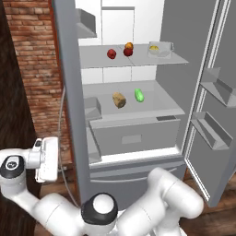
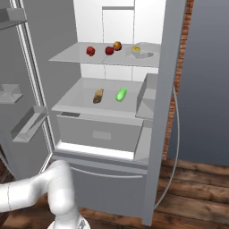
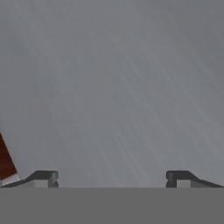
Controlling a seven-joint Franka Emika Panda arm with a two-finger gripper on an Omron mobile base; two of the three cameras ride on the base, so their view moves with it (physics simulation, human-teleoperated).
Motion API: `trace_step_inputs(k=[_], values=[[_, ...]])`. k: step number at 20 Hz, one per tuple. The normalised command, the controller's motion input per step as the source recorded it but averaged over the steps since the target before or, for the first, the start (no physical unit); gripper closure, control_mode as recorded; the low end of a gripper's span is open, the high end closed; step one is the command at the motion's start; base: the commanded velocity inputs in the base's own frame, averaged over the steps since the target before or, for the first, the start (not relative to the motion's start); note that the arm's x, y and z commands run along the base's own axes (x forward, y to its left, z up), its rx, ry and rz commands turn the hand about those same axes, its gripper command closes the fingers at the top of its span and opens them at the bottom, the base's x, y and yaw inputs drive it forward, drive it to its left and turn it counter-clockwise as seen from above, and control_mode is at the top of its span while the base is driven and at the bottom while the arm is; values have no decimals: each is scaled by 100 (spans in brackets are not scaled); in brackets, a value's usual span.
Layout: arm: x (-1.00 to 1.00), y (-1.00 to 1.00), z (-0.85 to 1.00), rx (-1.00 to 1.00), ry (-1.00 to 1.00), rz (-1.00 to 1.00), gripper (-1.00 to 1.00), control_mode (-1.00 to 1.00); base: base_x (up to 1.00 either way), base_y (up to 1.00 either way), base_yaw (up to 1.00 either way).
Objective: Place the tupperware on the top shelf of the fridge. Make space for the tupperware among the existing items by rearranging them on the shelves if needed. Close the fridge door when finished.
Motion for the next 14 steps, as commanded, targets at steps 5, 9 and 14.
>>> trace_step_inputs(k=[5, 9, 14], values=[[-14, -94, 0, -15, 4, -10, -100, -100, 0, 0, 0], [-3, -99, 0, -14, 3, -9, -100, -100, 0, 0, 0], [4, -92, 9, -7, -1, -1, -100, -100, 0, 0, 0]])
